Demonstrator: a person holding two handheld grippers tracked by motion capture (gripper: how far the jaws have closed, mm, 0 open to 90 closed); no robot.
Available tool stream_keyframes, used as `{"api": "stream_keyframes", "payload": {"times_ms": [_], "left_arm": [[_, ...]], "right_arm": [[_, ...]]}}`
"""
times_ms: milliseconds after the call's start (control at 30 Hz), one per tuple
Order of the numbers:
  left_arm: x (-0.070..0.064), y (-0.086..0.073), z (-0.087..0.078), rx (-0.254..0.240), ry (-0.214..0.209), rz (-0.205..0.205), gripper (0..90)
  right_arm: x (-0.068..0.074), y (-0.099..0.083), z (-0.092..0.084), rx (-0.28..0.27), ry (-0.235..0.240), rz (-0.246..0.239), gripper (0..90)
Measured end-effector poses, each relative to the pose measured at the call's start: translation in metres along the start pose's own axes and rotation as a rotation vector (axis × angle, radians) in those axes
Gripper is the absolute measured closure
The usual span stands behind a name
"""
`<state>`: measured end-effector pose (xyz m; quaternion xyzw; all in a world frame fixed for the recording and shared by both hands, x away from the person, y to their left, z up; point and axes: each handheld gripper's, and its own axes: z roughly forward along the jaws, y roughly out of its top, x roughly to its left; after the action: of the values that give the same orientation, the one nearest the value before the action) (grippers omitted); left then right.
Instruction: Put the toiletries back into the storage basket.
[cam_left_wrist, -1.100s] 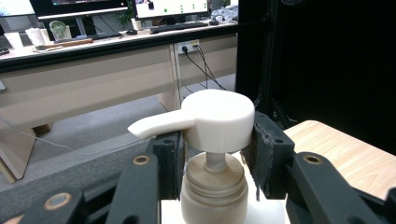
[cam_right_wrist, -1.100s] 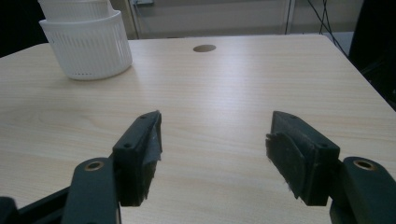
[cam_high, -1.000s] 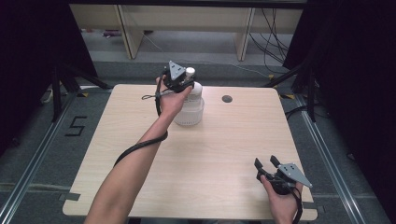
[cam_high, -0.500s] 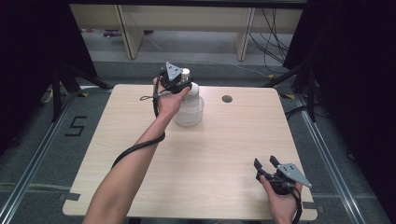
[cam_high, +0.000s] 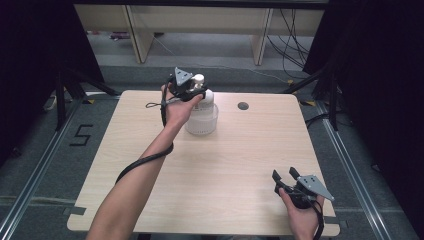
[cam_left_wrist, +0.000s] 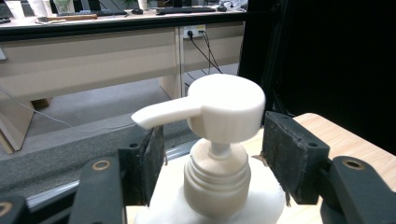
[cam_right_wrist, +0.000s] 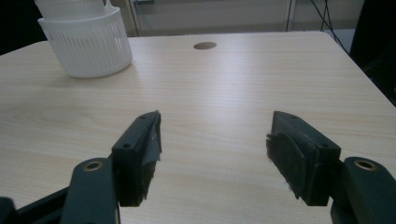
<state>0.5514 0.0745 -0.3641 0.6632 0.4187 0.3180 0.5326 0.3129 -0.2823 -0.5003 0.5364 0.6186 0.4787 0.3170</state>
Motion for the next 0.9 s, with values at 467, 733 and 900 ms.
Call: {"api": "stream_keyframes", "payload": {"times_ms": [467,733,900], "left_arm": [[0.01,-0.006,-0.027,0.032,-0.003,-0.011,34.8],[0.015,-0.017,-0.042,0.031,-0.007,-0.018,35.2],[0.016,-0.023,-0.055,0.008,-0.016,-0.021,35.1]], "right_arm": [[0.0,0.0,0.0,0.002,-0.003,0.001,34.7],[0.0,0.0,0.0,0.001,-0.004,-0.001,34.6],[0.001,0.0,0.001,-0.001,-0.005,0.003,34.6]]}}
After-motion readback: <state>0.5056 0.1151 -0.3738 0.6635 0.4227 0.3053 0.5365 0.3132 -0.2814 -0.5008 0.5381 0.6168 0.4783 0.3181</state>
